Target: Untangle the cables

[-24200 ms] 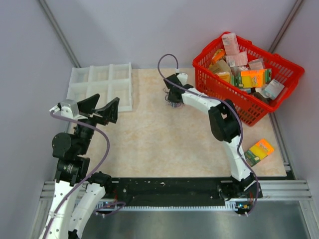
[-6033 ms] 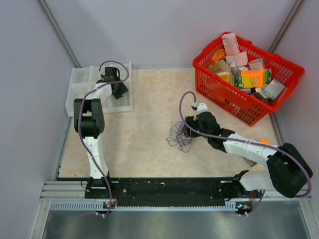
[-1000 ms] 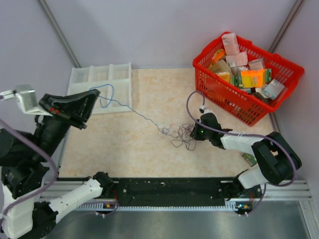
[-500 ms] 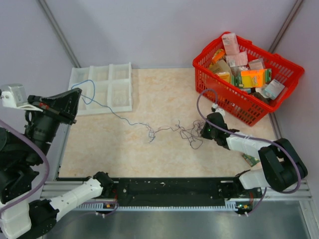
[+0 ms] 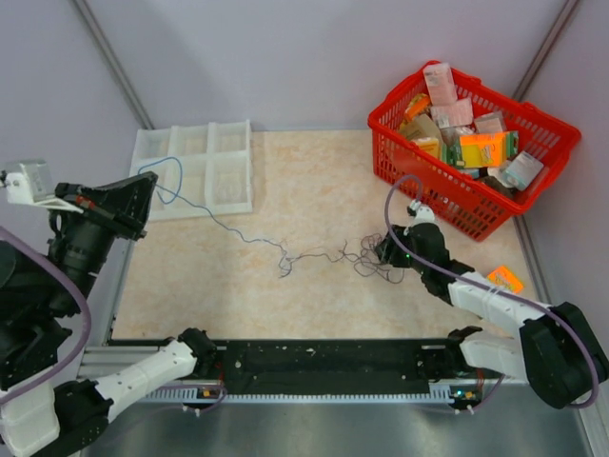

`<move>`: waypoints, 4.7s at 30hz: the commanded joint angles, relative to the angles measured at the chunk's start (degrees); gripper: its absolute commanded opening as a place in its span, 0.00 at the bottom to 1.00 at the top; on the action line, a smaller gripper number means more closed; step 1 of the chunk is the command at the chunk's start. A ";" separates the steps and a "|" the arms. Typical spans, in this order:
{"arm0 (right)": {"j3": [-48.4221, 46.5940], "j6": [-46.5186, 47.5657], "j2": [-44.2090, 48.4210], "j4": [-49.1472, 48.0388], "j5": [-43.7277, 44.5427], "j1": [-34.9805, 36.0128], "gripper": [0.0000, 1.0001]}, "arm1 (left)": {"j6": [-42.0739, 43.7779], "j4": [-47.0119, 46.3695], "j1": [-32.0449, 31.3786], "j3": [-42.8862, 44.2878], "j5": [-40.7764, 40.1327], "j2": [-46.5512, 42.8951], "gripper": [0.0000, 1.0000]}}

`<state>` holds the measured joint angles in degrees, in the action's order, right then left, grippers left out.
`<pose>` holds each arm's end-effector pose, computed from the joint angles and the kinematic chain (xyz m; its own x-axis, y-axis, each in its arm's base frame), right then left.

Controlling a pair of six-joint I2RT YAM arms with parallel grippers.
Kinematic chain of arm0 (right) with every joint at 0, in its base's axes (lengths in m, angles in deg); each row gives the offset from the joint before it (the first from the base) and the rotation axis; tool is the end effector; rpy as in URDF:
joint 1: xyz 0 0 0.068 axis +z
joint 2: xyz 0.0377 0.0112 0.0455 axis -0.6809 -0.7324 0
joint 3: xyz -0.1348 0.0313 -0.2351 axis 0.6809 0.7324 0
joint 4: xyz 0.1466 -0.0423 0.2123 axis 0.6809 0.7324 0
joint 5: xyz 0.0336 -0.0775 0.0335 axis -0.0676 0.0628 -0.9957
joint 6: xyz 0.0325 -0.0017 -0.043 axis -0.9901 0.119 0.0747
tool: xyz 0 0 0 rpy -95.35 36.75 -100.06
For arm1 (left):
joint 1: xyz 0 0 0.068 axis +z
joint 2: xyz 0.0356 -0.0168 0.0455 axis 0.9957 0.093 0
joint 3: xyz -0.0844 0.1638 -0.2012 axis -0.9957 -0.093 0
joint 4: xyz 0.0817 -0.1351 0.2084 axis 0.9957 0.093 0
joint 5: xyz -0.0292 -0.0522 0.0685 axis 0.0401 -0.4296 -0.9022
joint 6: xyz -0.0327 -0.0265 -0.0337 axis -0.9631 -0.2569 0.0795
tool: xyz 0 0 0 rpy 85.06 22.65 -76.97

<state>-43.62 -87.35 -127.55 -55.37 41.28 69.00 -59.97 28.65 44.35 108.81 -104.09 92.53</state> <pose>0.2018 0.0951 0.1780 -0.6187 0.2698 -0.7378 -0.0570 0.9213 0.3847 0.0158 0.0060 0.5574 0.0804 -0.4339 -0.8974 0.3174 0.8646 -0.3896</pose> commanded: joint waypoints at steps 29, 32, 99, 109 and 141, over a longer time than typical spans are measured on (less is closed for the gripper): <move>-40.55 7.12 -36.39 -3.95 -35.87 22.08 0.27 | -6.57 -13.22 -0.03 3.66 21.89 3.71 0.00; -37.57 4.41 -33.67 -0.26 -26.73 20.07 0.23 | -4.29 -10.77 0.06 9.71 20.24 4.67 0.00; -4.07 2.55 -6.50 -10.96 -18.26 4.59 0.41 | -43.43 -3.14 6.65 -52.32 -5.52 30.25 0.98; -3.63 2.02 -7.21 -12.29 -18.71 4.59 0.40 | -59.21 8.67 15.69 -46.16 3.95 40.00 0.99; -2.76 2.20 -5.28 -12.64 -19.14 4.59 0.40 | -23.44 -30.16 55.59 -31.32 39.34 39.80 0.00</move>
<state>-46.64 -85.38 -134.28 -65.60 22.29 73.17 -85.93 11.03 93.20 74.74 -83.69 122.87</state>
